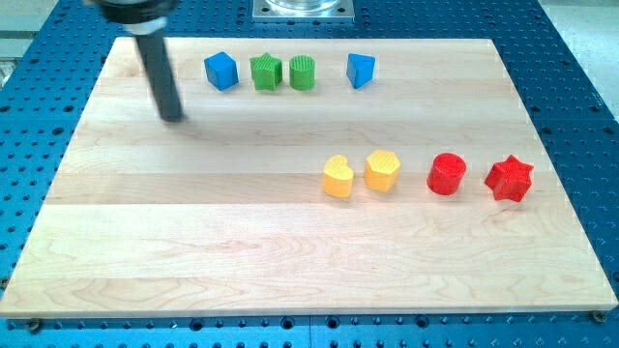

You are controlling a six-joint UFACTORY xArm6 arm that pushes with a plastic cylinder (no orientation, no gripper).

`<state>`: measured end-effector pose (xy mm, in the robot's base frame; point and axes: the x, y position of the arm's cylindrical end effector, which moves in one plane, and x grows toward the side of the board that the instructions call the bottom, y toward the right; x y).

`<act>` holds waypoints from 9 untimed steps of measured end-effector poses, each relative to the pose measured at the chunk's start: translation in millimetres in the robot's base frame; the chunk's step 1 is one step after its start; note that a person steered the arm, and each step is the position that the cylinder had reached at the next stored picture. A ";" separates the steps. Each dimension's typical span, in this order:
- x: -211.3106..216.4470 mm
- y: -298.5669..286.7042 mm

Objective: Place the green star top left to the yellow heart

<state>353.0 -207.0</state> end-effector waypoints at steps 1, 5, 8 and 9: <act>-50.4 -36.5; -98.2 137.3; 26.2 182.1; 8.7 214.1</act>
